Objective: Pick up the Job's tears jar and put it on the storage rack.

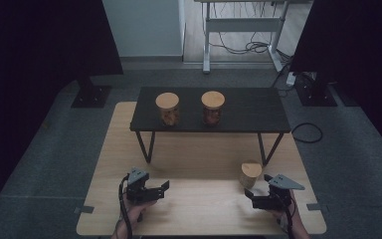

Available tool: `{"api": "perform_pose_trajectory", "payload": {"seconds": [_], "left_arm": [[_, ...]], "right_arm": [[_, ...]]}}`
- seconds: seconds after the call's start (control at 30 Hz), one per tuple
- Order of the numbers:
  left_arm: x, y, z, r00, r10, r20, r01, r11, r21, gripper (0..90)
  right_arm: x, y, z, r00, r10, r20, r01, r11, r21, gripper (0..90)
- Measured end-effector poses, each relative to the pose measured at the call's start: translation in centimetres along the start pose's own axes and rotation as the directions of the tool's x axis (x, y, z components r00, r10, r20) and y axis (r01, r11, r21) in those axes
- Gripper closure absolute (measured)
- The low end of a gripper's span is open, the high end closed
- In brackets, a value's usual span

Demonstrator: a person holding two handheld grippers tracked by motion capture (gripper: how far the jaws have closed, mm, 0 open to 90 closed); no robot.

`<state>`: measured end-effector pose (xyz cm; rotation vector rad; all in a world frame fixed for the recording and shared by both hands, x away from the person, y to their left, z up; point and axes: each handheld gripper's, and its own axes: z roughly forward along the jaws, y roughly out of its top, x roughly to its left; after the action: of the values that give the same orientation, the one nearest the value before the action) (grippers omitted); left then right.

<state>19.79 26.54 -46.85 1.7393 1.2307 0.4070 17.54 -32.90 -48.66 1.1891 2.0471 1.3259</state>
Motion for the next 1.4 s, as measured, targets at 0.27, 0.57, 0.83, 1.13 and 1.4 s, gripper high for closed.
{"api": "perform_pose_trajectory", "payload": {"seconds": [0.27,0.57,0.83,1.13,1.4], "left_arm": [[0.0,0.0,0.0,1.0,0.0,0.001,0.0,1.0,0.001,5.0],[0.2,-0.1,0.2,1.0,-0.002,0.0,0.002,1.0,0.005,4.9],[0.2,-0.1,0.2,1.0,-0.002,-0.003,0.002,1.0,0.008,5.0],[0.4,-0.1,0.2,0.9999,-0.01,-0.009,0.01,0.9999,0.008,5.0],[0.4,-0.1,0.1,0.9999,-0.009,-0.01,0.009,0.9999,0.008,5.0]], "right_arm": [[-0.3,0.5,1.0,1.0,0.005,0.008,-0.005,1.0,0.01,1.4],[-0.4,1.2,2.4,0.9993,0.022,0.032,-0.022,1.0,0.02,1.8],[-0.4,1.8,3.7,0.999,0.012,0.043,-0.013,0.999,0.046,2.6],[0.3,2.9,5.5,0.9969,-0.012,0.078,0.004,0.995,0.104,6.7],[0.8,2.9,5.8,0.9937,-0.007,0.112,-0.005,0.994,0.109,23.6]]}}
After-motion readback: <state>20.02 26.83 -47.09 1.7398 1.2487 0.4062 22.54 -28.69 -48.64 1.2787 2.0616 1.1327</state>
